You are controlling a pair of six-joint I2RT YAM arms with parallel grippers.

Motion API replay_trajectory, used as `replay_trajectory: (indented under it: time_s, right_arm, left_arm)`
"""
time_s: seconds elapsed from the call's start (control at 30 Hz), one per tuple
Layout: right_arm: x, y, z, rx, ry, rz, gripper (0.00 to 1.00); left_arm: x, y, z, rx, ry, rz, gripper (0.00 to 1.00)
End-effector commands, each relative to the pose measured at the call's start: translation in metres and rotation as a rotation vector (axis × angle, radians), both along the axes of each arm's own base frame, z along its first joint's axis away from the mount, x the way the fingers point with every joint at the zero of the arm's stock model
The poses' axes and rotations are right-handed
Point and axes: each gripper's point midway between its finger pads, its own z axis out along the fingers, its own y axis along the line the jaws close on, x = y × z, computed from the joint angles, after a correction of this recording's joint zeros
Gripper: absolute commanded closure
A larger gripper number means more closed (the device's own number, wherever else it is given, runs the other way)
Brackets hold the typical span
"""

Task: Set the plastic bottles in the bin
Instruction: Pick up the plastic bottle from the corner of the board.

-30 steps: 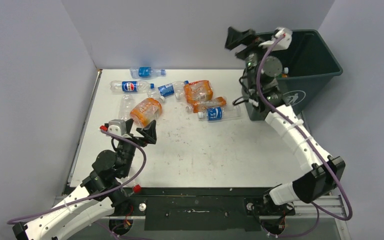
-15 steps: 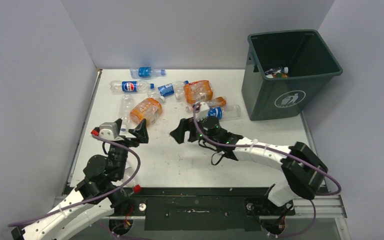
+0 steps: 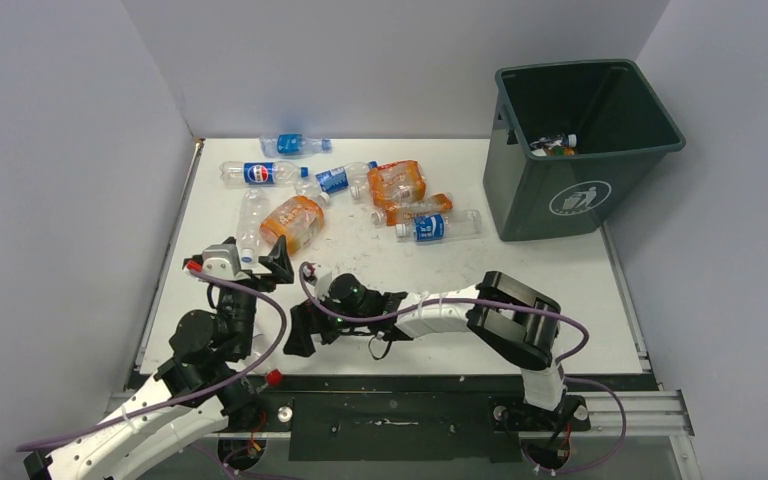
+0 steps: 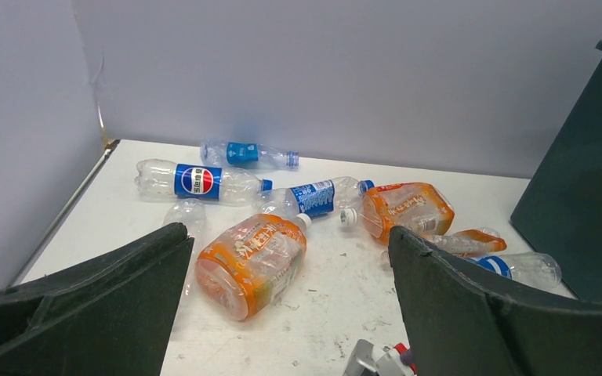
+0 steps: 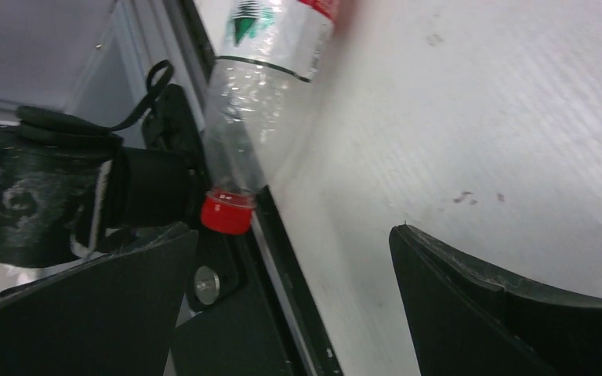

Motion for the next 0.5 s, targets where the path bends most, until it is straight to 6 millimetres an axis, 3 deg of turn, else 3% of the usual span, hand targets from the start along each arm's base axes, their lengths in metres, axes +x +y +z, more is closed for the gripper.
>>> replay_trajectory:
  time_s: [0.0,0.2,0.33,0.47]
  right_arm:
    - [-0.008,0.034,0.042,0.137,0.039,0.048,0.0]
    - [-0.027,0.056,0.019,0.084,0.148,0.084,0.06]
    - [-0.041,0.06,0.001,0.015,0.189,0.103,0.09]
    - [-0.051,0.062,-0.002,0.006,0.203,0.118,0.11]
  left_arm:
    - [0.001,-0.004,0.009,-0.008,-0.02,-0.011,0.04]
    - [0.001,-0.006,0.008,-0.006,-0.017,-0.021,0.04]
    - [0.002,-0.008,0.007,0.001,-0.012,-0.025,0.04]
    - [0.002,-0.009,0.007,0.001,-0.009,-0.03,0.04]
